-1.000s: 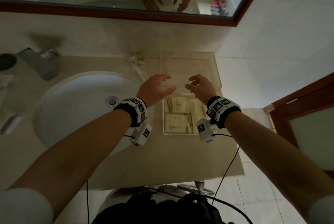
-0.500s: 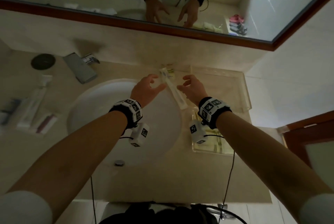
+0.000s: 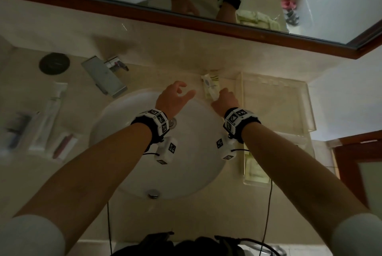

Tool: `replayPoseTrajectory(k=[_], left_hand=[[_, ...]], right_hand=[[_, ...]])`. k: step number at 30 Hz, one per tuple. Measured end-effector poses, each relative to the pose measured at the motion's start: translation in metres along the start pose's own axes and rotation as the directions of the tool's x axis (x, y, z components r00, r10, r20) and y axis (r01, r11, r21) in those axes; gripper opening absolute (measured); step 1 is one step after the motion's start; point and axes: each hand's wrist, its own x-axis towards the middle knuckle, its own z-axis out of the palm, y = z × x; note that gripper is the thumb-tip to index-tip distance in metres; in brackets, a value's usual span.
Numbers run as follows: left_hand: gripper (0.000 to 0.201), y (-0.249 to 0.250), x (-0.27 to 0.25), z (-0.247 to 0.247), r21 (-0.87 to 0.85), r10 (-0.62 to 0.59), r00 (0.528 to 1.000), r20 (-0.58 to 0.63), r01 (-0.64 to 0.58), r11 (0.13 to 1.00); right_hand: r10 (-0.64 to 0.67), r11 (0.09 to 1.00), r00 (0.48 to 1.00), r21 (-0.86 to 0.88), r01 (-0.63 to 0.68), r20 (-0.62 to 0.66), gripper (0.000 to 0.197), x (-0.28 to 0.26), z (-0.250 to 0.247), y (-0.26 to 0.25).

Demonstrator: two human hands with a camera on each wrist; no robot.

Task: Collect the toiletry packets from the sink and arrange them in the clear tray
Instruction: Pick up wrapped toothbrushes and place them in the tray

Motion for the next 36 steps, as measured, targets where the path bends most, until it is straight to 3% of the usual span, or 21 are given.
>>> replayPoseTrajectory(k=[7,11,18,25,36], left_hand=[[0.049,-0.006,0.010,0.001,0.012,-0.011,0.999,0.036,0.010,1.000],[0.044,-0.006,0.012,0.005,-0.007,-0.007,0.998,0.061,0.008,1.000],[0.040,0.001,0.015,0.014,-0.120,-0.030,0.988,0.154,0.049,0.992],[0.022,0.012,0.016,0.020,-0.280,-0.079,0.975,0.206,0.136,0.950],[0.018,0.003,0.023,0.013,-0.316,-0.169,0.970,0.175,0.218,0.923]], right_hand=[[0.067,0.983,0.998,-0.173,-0.063,0.014,0.032,0.004,0.005,0.001],[0.061,0.982,0.998,-0.183,-0.054,0.031,0.026,0.003,0.002,0.004],[0.044,0.999,0.998,0.005,-0.044,0.035,0.026,0.002,-0.003,0.006],[-0.220,0.951,0.969,0.247,0.188,0.109,0.010,-0.007,0.001,0.001],[-0.271,0.926,0.953,0.305,0.220,0.133,0.014,-0.004,0.007,-0.007]])
